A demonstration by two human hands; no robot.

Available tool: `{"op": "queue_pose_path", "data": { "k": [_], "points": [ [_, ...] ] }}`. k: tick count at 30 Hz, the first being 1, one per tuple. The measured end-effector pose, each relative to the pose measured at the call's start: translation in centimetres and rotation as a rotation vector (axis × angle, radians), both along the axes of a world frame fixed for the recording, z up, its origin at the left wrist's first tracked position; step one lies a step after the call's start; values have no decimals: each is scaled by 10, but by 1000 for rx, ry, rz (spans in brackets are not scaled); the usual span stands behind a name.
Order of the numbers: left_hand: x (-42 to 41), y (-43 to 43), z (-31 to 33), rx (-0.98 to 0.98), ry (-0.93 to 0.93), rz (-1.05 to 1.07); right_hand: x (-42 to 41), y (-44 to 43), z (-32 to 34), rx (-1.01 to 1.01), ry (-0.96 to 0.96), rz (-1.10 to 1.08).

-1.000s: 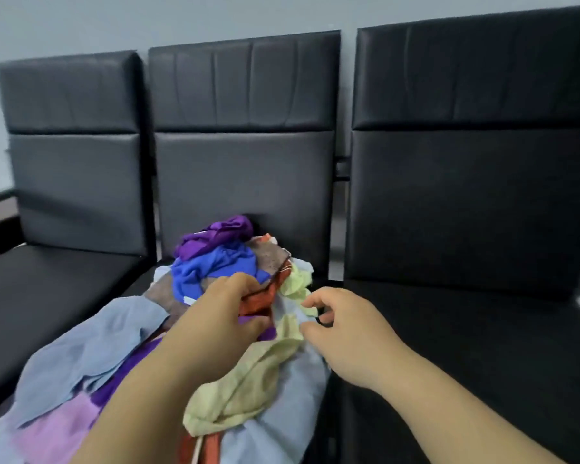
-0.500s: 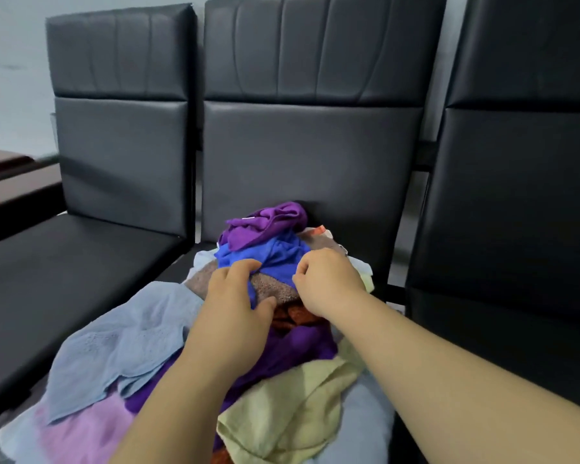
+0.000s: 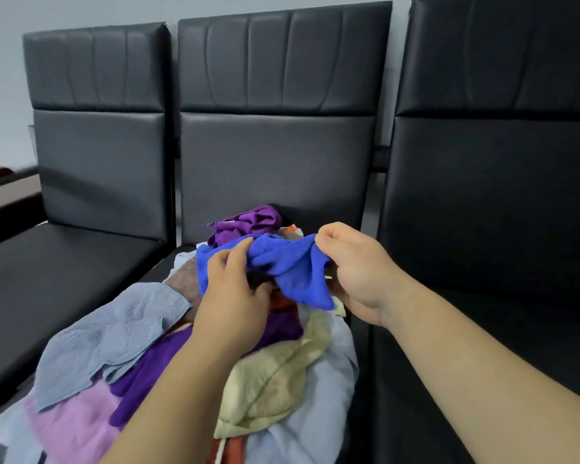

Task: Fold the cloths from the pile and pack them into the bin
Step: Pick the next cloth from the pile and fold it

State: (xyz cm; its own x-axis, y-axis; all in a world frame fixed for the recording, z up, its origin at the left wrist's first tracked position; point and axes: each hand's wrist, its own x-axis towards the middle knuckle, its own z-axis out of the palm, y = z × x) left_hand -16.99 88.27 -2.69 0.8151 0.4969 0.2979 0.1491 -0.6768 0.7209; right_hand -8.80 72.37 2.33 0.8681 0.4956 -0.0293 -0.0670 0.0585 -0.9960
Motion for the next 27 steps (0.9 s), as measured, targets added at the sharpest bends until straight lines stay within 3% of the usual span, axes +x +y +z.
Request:
{"op": "queue_pose_path", "data": {
  "k": [4, 7, 13, 17, 22, 24, 25, 27],
  "points": [
    [-1, -10, 5, 146, 47, -65, -5, -26, 2, -69, 10, -84],
    [-7, -23, 15, 122, 82, -188, -10, -47, -1, -210, -23, -116],
    [-17, -70, 36, -660, 126, -394, -28, -105, -3, -308, 9, -25],
    [-17, -115, 37, -851, 247, -510, -46, -154, -9, -246, 78, -21],
    [-9, -169, 19, -967, 437, -604, -58, -224, -32, -410, 85, -185],
    [-4, -191, 6, -877, 463, -551, -62, -250, -44, -421, 140, -289],
    [-1, -197, -5, -720, 458, -501, -61, -261, -51, -445, 153, -343],
    [4, -208, -29, -121, 424, -439, -60, -286, -64, -679, 95, -418]
  ]
}}
